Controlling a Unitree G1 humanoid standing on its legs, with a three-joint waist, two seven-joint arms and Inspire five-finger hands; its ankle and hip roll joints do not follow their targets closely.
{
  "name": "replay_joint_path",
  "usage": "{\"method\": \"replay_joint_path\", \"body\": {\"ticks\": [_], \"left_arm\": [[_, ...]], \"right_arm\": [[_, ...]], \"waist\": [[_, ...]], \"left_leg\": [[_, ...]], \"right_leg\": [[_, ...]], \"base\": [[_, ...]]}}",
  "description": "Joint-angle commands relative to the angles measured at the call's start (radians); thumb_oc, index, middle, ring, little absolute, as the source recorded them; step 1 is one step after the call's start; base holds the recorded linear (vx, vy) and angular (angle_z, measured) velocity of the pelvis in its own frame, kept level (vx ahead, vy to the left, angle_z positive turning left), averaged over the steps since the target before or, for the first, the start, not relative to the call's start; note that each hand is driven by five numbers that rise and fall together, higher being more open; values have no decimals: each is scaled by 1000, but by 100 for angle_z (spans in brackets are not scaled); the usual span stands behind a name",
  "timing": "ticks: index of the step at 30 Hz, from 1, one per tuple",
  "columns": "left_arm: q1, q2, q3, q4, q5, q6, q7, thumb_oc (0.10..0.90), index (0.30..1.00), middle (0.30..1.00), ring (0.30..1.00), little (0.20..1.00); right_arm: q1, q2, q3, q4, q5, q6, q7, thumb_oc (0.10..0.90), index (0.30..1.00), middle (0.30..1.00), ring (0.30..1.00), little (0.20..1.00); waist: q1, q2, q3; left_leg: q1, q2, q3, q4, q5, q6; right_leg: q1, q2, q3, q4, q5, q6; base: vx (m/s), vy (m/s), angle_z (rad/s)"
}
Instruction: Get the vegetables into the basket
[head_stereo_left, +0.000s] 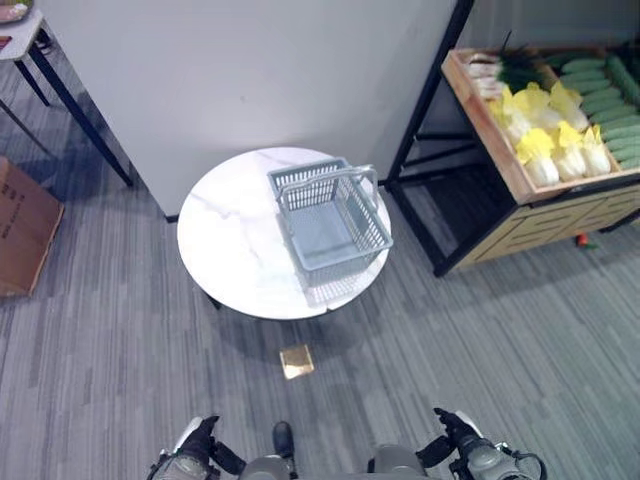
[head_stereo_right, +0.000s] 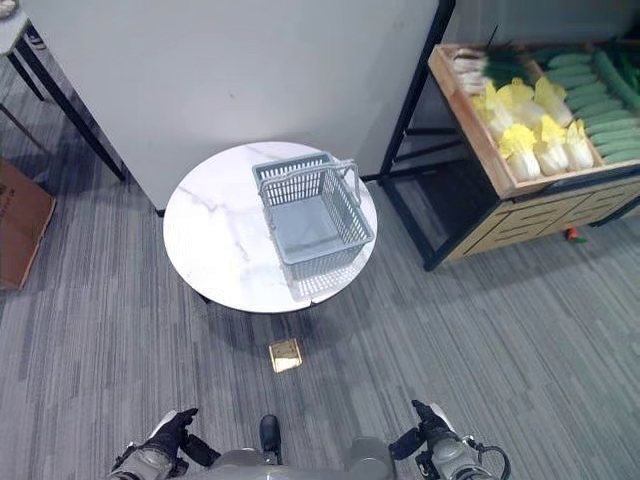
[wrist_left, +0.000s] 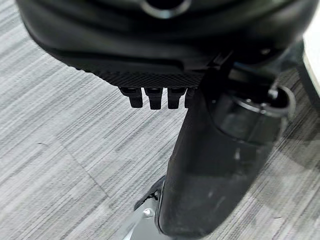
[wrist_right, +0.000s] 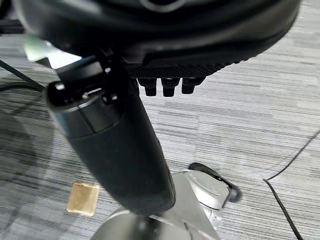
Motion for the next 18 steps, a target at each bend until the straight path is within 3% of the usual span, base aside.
{"method": "replay_joint_path", "body": {"ticks": [1, 6, 9, 14, 18], "left_arm": [[-14, 22, 32, 17, 21, -7, -3, 900, 1000, 1000, 1000, 1000], [-8, 6, 33, 23, 29, -12, -15, 900, 1000, 1000, 1000, 1000], [1, -6, 33, 30, 33, -10, -17, 900, 1000, 1000, 1000, 1000], [10, -19, 46, 30, 3, -6, -21, 900, 1000, 1000, 1000, 1000], [-5, -26, 37, 20, -11, -9, -14, 900, 1000, 1000, 1000, 1000]], "right_arm": [[-9, -13, 23, -19, 17, -13, -2, 900, 1000, 1000, 1000, 1000], [-4, -24, 23, -40, 18, -14, 10, 900, 1000, 1000, 1000, 1000], [2, -31, 17, -34, 27, -12, 12, 900, 1000, 1000, 1000, 1000], [-3, -50, 19, -43, 47, -20, 18, 900, 1000, 1000, 1000, 1000], [-7, -73, 12, -46, 64, -24, 12, 900, 1000, 1000, 1000, 1000]], "waist": [[-7, -4, 31], [-49, -6, 51], [-52, 0, 32], [-53, 39, 4], [-43, 39, 23]], "left_leg": [[25, 20, 0, 17, -47, -100], [109, 14, -44, 54, -121, -121], [137, 21, -71, 68, -144, -135], [139, 96, -102, 139, -96, -184], [54, 95, -151, 308, 9, -218]], "right_leg": [[-8, 7, -25, -202, 214, 13], [-84, 1, -15, -328, 275, 38], [-50, 10, -14, -334, 267, 23], [-31, 63, -58, -280, 188, -29], [15, 81, -73, -275, 153, -68]], "base": [[168, -35, 4], [258, -94, 10], [266, -209, 62], [218, -252, 25], [134, -191, 11]]}}
